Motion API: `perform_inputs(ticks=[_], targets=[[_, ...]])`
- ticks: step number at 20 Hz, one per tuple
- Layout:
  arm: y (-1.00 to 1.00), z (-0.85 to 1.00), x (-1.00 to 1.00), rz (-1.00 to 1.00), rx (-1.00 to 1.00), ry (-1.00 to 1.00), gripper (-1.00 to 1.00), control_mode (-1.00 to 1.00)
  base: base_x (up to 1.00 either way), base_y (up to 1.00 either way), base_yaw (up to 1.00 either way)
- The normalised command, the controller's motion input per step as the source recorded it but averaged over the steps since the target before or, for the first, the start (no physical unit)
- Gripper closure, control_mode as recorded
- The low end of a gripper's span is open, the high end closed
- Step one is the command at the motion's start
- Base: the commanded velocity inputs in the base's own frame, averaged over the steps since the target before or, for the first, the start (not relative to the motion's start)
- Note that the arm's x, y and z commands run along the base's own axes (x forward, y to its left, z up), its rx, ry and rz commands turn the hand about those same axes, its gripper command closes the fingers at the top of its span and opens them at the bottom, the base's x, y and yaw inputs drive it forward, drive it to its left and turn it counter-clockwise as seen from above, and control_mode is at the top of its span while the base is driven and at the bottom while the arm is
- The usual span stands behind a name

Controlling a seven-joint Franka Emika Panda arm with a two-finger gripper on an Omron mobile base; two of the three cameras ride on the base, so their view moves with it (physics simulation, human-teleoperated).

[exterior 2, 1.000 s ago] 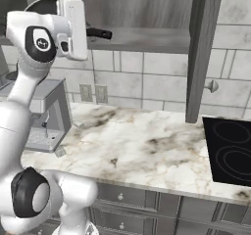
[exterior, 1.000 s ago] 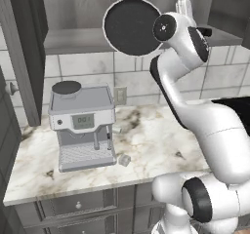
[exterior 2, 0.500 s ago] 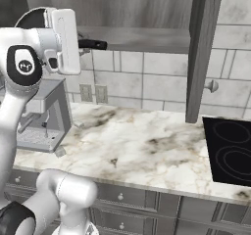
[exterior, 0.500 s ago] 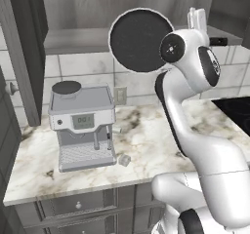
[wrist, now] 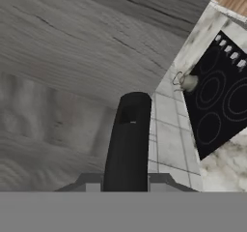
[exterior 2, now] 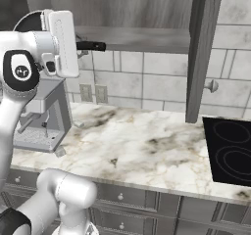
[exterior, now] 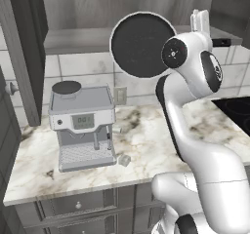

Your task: Pick the pan from the cabinet and place it on the stove. Then turn on the stove burner for the pan.

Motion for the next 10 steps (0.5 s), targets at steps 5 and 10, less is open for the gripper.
perform_inputs(ticks=[5, 10], targets=[[-0.15, -0.09, -0.49, -0.05, 0.02, 0.00, 1.00, -1.00, 0.00, 0.00, 0.00], [-0.08, -0.18, -0.43, -0.05, 0.01, 0.00, 1.00, -1.00, 0.00, 0.00, 0.00]])
